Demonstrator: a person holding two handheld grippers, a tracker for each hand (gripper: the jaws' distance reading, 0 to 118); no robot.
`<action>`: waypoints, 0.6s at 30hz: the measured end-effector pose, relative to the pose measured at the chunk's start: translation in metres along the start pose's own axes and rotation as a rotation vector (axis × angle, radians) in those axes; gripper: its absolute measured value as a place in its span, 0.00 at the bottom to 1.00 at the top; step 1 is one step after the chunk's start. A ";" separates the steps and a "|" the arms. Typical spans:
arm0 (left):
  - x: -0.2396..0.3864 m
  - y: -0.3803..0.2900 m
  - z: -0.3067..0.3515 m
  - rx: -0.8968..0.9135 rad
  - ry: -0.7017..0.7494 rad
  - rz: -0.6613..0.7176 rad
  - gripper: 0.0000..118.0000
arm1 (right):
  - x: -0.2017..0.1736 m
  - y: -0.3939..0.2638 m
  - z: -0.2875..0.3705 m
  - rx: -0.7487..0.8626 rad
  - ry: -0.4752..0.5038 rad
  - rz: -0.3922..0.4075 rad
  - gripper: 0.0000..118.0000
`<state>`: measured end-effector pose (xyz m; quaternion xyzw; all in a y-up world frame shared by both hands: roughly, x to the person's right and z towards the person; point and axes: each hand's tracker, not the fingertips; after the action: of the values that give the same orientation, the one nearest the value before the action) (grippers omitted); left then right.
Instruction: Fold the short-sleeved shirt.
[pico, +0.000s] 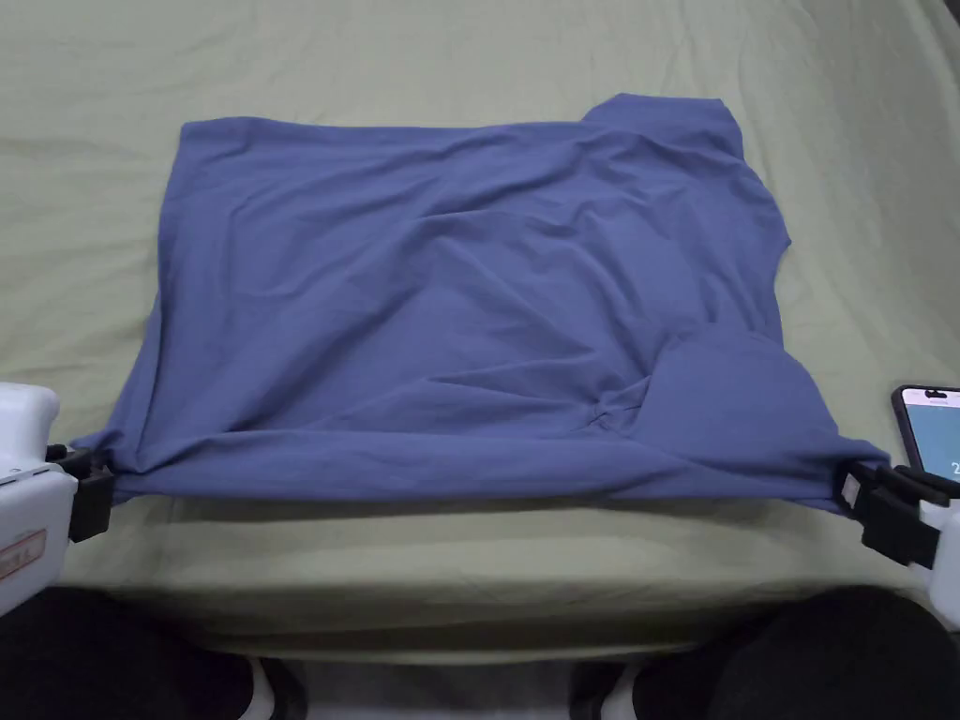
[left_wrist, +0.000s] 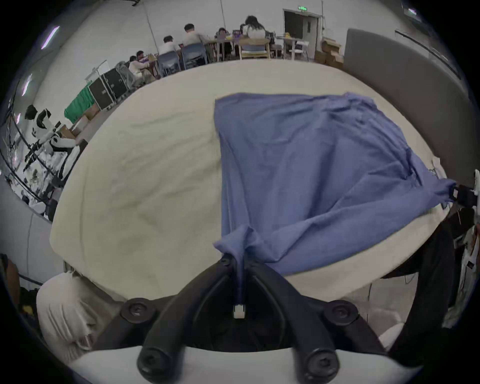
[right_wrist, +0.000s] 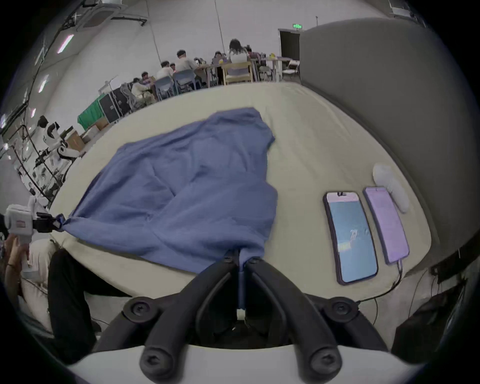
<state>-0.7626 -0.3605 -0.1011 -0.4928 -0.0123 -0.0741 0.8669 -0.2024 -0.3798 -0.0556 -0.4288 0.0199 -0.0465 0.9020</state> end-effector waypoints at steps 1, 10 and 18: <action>-0.003 0.003 0.002 -0.006 0.007 0.009 0.03 | -0.001 -0.001 -0.005 -0.006 -0.016 0.002 0.04; -0.014 0.023 0.039 -0.051 -0.017 0.164 0.71 | -0.016 0.040 0.026 -0.100 0.020 0.016 0.89; 0.019 0.025 0.122 0.207 -0.029 0.048 0.50 | -0.051 0.060 0.056 0.035 0.084 -0.024 0.46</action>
<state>-0.7338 -0.2460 -0.0580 -0.4020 -0.0207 -0.0445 0.9143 -0.2448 -0.2939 -0.0670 -0.4110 0.0517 -0.0756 0.9070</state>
